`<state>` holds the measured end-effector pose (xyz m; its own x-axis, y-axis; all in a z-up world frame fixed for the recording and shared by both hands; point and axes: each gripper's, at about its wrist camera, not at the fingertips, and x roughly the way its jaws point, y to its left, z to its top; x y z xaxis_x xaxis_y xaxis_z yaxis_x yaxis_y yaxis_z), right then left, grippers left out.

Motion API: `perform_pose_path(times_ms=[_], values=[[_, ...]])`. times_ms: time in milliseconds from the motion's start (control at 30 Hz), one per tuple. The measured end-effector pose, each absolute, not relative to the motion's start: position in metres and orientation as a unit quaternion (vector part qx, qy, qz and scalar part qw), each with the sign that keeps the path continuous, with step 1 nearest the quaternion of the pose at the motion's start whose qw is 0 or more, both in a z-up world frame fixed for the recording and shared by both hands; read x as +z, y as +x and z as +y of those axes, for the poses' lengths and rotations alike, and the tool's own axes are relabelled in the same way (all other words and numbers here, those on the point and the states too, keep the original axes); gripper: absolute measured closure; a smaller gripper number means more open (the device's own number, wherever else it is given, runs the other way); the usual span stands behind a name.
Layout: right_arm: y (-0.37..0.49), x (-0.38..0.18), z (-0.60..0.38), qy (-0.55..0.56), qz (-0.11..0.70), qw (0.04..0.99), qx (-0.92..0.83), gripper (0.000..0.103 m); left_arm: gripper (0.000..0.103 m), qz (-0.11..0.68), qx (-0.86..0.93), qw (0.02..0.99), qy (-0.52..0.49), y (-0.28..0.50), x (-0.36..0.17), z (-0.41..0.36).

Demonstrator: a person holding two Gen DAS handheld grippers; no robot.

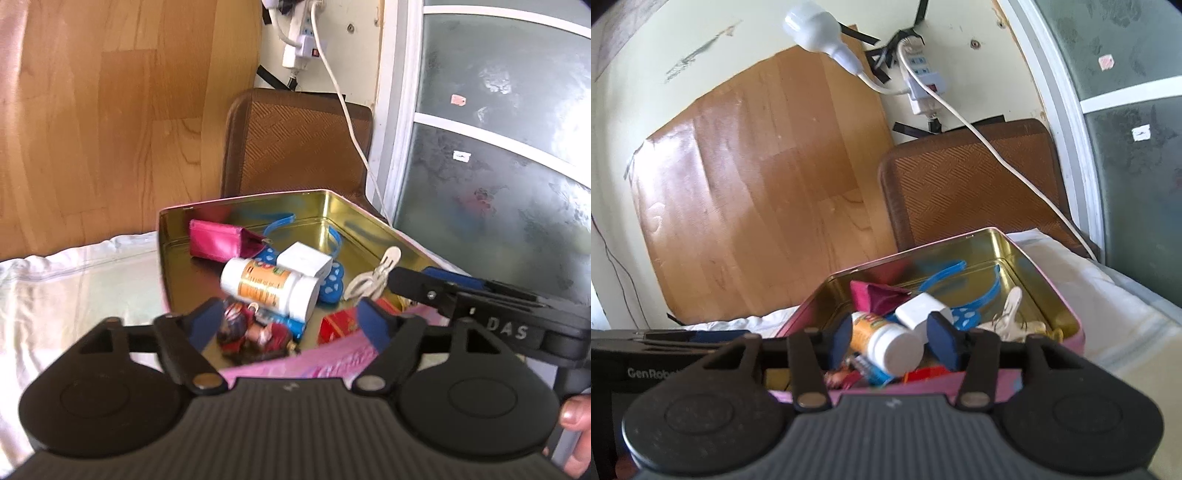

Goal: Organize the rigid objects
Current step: 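Open the right gripper to release the pouch and withdraw it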

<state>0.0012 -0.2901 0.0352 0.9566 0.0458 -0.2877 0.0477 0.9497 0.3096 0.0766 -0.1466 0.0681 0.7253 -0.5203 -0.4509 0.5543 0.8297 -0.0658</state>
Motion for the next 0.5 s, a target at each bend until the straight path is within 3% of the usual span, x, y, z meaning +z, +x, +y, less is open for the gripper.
perform_pose_path(times_ms=[33,100,167,233,367,500], values=[[-0.006,0.035,-0.286,0.159,0.145,0.976,-0.004,0.045,0.004,0.23,-0.287,0.929,0.038,0.072,0.067,-0.142],[-0.018,0.034,-0.278,0.158,0.146,0.977,-0.011,0.04,0.0,0.228,-0.28,0.932,0.038,0.062,0.065,-0.133],[-0.027,0.032,-0.27,0.156,0.151,0.976,-0.022,0.017,0.0,0.229,-0.267,0.935,0.038,0.055,0.064,-0.125],[-0.034,0.029,-0.262,0.148,0.154,0.976,-0.037,0.011,0.0,0.235,-0.259,0.936,0.032,0.049,0.062,-0.117],[-0.05,0.027,-0.251,0.146,0.158,0.976,-0.045,0.0,0.0,0.245,-0.229,0.942,0.033,0.042,0.058,-0.107],[-0.062,0.025,-0.24,0.137,0.161,0.976,-0.051,0.0,0.0,0.239,-0.201,0.949,0.047,0.033,0.052,-0.102]])
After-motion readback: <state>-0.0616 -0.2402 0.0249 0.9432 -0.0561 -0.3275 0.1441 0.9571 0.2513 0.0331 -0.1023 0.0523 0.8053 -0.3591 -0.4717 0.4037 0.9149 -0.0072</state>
